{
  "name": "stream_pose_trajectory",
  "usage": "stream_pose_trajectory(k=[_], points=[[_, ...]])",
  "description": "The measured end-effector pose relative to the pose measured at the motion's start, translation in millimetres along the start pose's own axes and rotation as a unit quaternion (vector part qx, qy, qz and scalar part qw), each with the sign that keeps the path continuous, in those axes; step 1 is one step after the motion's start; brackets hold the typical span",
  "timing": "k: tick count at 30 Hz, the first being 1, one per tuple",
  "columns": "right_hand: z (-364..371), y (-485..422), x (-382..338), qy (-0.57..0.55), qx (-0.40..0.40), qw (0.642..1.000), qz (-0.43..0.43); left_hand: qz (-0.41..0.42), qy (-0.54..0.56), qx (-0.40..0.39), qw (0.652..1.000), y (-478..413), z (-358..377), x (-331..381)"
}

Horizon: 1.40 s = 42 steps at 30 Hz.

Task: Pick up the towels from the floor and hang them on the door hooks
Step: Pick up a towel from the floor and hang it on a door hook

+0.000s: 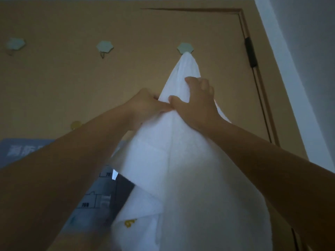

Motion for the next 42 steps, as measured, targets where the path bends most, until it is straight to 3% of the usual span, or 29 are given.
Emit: stream_pose_trajectory(k=[5, 9, 11, 12, 13, 14, 15, 18, 20, 23, 27, 30, 33, 35, 36, 38, 39, 42], points=[[11, 45, 5, 0.025, -0.02, 0.999, 0.005, -0.069, 0.144, -0.022, 0.987, 44, 10, -27], [5, 68, 12, 0.006, -0.022, 0.998, 0.054, -0.131, 0.311, -0.014, 0.941, 71, 7, -45], [4, 83, 18, 0.001, -0.027, 0.997, 0.078, -0.136, 0.211, 0.02, 0.968, 79, 4, -52], [4, 92, 22, 0.005, -0.027, 0.996, 0.088, -0.12, 0.066, 0.032, 0.99, 82, 1, -55], [4, 100, 26, 0.014, -0.024, 0.995, 0.098, -0.081, -0.107, 0.053, 0.99, 84, -2, -55], [3, 108, 31, 0.026, -0.02, 0.993, 0.11, -0.033, -0.244, 0.079, 0.966, 89, -3, -47], [3, 117, 35, 0.038, -0.02, 0.991, 0.124, 0.009, -0.312, 0.102, 0.945, 96, -1, -38], [4, 146, 48, 0.048, -0.036, 0.984, 0.168, 0.09, -0.332, 0.135, 0.929, 120, 16, -18], [7, 162, 55, 0.063, -0.041, 0.978, 0.192, 0.079, -0.34, 0.069, 0.935, 131, 41, -19], [10, 176, 66, 0.11, -0.052, 0.964, 0.236, -0.007, -0.296, -0.022, 0.955, 139, 67, -31], [8, 177, 79, 0.02, -0.071, 0.965, 0.252, 0.003, -0.207, 0.02, 0.978, 138, 66, -30], [-3, 176, 73, -0.092, -0.066, 0.968, 0.225, -0.057, -0.005, 0.071, 0.996, 132, 57, -27], [-15, 178, 73, -0.188, -0.045, 0.955, 0.226, -0.118, 0.272, 0.087, 0.951, 130, 47, -30], [-16, 180, 77, -0.224, -0.044, 0.946, 0.229, -0.142, 0.318, 0.105, 0.932, 134, 45, -39], [-13, 181, 79, -0.225, -0.058, 0.943, 0.238, -0.137, 0.259, 0.127, 0.948, 135, 45, -45], [-4, 184, 88, -0.193, -0.086, 0.942, 0.261, -0.071, -0.011, 0.145, 0.987, 138, 44, -52], [0, 186, 93, -0.171, -0.092, 0.943, 0.271, -0.029, -0.13, 0.135, 0.982, 140, 46, -54], [6, 192, 100, -0.125, -0.068, 0.954, 0.266, 0.012, -0.274, 0.103, 0.956, 145, 49, -56]])
Point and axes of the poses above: each hand's wrist, its own y-axis away from the middle knuckle, its own z-axis out of the palm, x = y × z, the point moved 3 cm from there along -y, towards the middle knuckle, and after that the axes turned 14 degrees about z, right-handed, at the moved point
